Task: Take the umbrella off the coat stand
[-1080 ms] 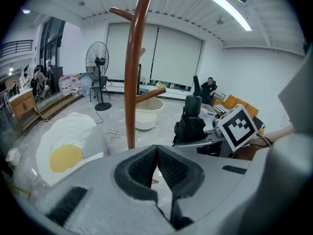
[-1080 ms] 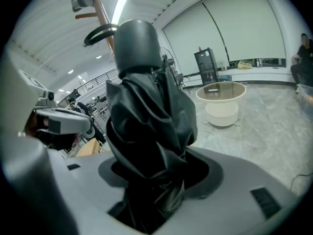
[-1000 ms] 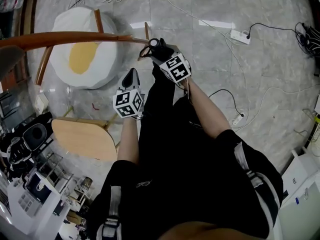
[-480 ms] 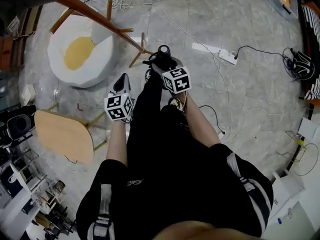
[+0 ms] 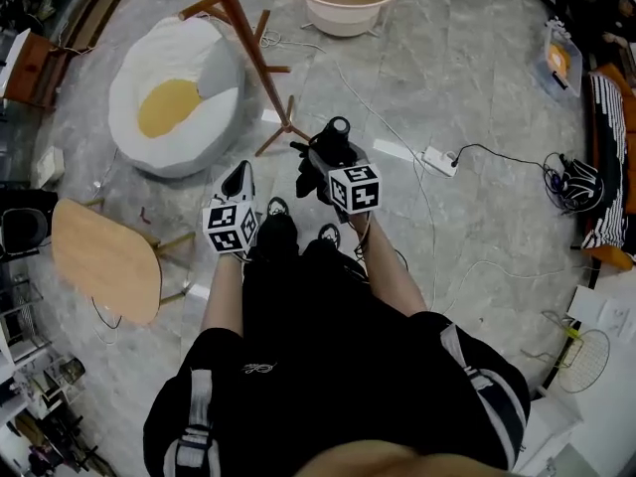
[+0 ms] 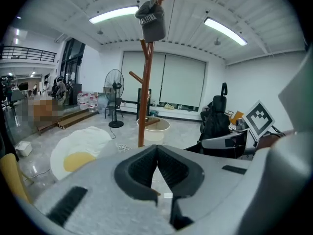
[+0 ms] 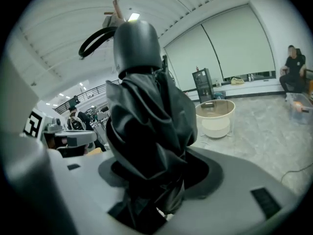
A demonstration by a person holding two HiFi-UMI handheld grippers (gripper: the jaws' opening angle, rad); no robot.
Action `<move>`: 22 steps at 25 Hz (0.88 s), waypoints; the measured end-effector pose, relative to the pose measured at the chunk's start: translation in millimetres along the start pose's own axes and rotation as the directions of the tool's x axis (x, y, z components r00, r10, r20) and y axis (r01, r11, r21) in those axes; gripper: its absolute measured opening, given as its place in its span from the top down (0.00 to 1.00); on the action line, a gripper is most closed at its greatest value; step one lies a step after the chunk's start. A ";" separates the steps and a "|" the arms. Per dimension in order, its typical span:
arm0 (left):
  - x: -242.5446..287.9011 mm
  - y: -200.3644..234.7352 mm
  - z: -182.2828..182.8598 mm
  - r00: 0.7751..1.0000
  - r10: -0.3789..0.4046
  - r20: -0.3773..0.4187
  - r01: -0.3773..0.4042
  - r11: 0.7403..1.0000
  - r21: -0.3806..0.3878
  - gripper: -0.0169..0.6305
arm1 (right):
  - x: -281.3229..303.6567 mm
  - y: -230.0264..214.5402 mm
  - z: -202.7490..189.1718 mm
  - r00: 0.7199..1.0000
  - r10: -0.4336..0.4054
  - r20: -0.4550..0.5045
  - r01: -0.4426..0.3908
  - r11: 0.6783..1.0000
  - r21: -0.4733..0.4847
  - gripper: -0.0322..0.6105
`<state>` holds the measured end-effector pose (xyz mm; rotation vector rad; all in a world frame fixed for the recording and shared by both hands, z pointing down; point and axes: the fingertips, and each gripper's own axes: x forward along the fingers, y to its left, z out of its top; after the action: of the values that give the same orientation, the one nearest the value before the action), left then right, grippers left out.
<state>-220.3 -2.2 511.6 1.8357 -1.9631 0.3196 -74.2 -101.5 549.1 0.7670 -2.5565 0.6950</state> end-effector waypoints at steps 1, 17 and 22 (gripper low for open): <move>-2.1 3.1 2.6 1.000 -0.006 0.010 0.006 1.000 -0.003 0.98 | -1.6 4.4 2.7 1.000 -0.005 0.004 0.005 1.000 -0.004 0.55; -18.9 39.9 44.7 0.985 -0.134 0.110 0.135 0.991 0.004 0.98 | -36.0 50.6 30.8 0.989 -0.137 0.054 0.138 0.990 -0.013 0.55; -21.0 40.6 79.9 0.969 -0.174 0.174 0.169 0.985 0.040 0.98 | -41.9 56.1 67.2 0.982 -0.156 0.109 0.159 0.987 -0.018 0.55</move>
<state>-272.0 -15.6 436.6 2.0969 -1.9017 0.1313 -88.9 -81.0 455.4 1.0103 -2.5581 0.5821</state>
